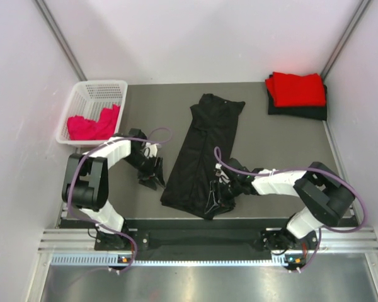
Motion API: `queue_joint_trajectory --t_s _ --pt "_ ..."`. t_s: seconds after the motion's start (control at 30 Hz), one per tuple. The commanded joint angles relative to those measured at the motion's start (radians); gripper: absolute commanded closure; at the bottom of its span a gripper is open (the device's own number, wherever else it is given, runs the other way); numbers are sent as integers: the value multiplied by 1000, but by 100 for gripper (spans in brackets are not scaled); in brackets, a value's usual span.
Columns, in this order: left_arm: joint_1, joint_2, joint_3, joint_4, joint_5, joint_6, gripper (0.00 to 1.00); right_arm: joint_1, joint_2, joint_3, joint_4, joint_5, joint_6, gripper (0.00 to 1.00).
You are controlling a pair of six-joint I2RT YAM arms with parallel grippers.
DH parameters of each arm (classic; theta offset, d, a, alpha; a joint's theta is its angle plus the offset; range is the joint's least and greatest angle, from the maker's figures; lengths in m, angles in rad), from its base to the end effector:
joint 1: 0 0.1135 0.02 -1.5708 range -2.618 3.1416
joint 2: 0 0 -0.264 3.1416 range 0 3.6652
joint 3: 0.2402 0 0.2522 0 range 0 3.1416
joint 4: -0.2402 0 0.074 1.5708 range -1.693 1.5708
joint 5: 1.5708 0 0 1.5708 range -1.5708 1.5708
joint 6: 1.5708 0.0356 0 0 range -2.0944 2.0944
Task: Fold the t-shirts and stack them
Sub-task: Fold the tshirt
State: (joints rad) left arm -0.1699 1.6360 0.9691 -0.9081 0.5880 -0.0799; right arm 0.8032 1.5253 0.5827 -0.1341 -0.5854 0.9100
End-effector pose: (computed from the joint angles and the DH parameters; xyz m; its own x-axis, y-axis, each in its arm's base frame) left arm 0.2592 -0.0645 0.1689 -0.9935 0.1031 0.0485 0.0593 0.8313 -0.5526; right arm 0.1592 0.1933 0.1230 -0.9924 -0.0807 0.0930 0.0029 0.7397 0.6730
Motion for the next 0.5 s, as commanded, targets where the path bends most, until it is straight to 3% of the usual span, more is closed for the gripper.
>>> queue_joint_trajectory --t_s 0.0,0.47 --pt "4 31 -3 -38 47 38 48 30 18 45 -16 21 1 55" --pt "-45 62 -69 -25 36 32 50 40 18 13 10 24 18 56"
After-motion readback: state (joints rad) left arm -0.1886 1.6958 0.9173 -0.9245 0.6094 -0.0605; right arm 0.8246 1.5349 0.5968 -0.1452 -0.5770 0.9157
